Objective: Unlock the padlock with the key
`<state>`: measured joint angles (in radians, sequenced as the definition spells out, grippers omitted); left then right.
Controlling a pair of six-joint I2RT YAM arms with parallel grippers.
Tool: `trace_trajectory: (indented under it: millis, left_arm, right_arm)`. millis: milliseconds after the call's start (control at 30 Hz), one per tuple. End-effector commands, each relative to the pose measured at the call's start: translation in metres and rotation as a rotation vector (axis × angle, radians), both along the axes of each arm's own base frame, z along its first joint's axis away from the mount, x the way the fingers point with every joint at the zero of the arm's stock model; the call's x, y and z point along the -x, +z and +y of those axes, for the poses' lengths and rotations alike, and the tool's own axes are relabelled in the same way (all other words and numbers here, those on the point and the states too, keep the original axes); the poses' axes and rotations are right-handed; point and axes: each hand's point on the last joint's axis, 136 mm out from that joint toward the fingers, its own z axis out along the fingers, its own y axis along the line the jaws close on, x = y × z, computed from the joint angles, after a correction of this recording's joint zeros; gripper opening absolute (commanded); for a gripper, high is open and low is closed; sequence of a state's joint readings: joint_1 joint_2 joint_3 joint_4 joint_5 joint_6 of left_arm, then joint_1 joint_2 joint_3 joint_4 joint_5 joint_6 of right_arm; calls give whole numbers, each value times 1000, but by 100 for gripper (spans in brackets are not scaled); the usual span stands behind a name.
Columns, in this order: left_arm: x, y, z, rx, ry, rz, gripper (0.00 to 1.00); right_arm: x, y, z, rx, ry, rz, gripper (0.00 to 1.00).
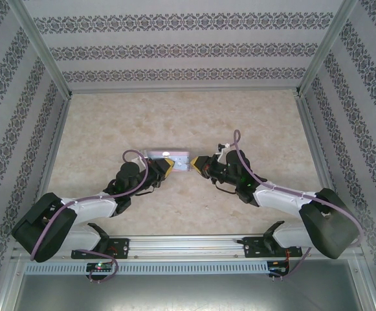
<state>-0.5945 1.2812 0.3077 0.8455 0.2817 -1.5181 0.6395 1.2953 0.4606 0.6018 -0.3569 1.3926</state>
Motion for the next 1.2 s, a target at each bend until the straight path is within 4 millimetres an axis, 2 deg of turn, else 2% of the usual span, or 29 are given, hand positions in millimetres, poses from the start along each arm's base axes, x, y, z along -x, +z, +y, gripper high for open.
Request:
trace_trajectory:
  millis: [0, 233, 533, 900, 1167]
  left_arm:
    - [-1, 15, 0, 15, 9, -79, 0]
    - [-1, 12, 4, 3, 28, -75, 0]
    - [-1, 13, 5, -15, 29, -84, 0]
    - [-1, 9, 4, -4, 25, -72, 0]
    - [0, 8, 5, 7, 30, -62, 0]
  right_arm:
    - [1, -4, 0, 20, -45, 29, 0]
    - [3, 8, 19, -15, -80, 56, 0]
    - [-1, -1, 26, -20, -178, 144, 0]
    - [-5, 3, 42, -6, -197, 137, 0]
    - [-7, -2, 47, 13, -204, 134, 0]
